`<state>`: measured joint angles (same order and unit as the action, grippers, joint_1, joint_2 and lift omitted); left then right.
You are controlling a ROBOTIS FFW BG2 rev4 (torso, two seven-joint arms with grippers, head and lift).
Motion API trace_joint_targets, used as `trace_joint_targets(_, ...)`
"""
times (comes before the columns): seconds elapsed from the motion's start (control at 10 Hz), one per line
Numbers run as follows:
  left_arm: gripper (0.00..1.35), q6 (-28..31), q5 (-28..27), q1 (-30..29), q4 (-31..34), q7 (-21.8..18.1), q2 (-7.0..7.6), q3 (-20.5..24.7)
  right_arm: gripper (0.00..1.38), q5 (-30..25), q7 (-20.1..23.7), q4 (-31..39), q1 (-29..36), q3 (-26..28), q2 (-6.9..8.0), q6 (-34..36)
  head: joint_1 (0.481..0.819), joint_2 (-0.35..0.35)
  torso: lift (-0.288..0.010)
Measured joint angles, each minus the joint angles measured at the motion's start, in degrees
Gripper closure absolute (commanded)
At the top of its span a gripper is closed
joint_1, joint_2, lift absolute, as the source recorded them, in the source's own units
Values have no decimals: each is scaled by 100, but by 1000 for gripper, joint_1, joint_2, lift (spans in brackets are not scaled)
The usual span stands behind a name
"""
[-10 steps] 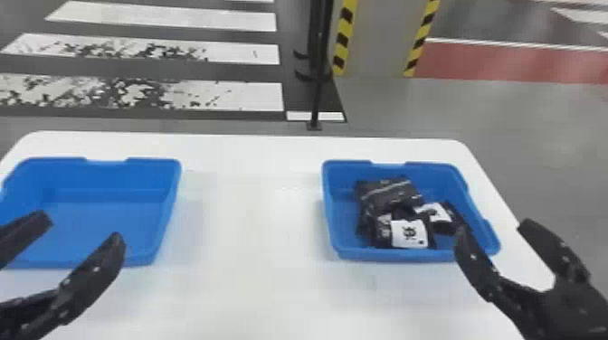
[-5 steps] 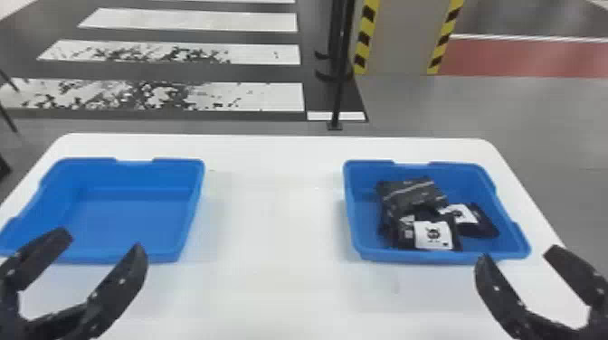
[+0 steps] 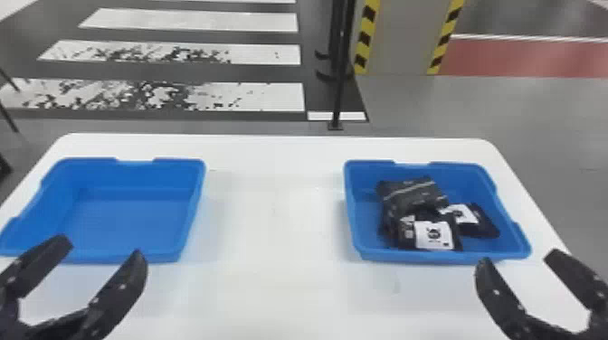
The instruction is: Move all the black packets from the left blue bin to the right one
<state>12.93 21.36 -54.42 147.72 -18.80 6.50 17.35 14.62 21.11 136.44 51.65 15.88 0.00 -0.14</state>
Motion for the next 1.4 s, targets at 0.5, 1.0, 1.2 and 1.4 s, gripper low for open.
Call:
trace_joint_targets(0.5, 151, 46, 41, -14, 14, 0, 3, 13, 122, 90, 6, -56, -10, -12, 0, 0, 695, -47, -185)
trace_joint_targets(1.0, 151, 71, 58, -19, 18, 0, 4, 15, 122, 170, 7, -78, -19, -31, 0, 0, 695, -45, -185)
trace_joint_targets(1.2, 151, 70, 67, -17, 18, 0, 9, 13, 122, 189, 7, -80, -19, -34, 0, 0, 695, -45, -185)
trace_joint_targets(1.4, 151, 70, 73, -20, 33, 0, 9, 14, 122, 219, 7, -80, -20, -61, 0, -10, 695, -44, -185)
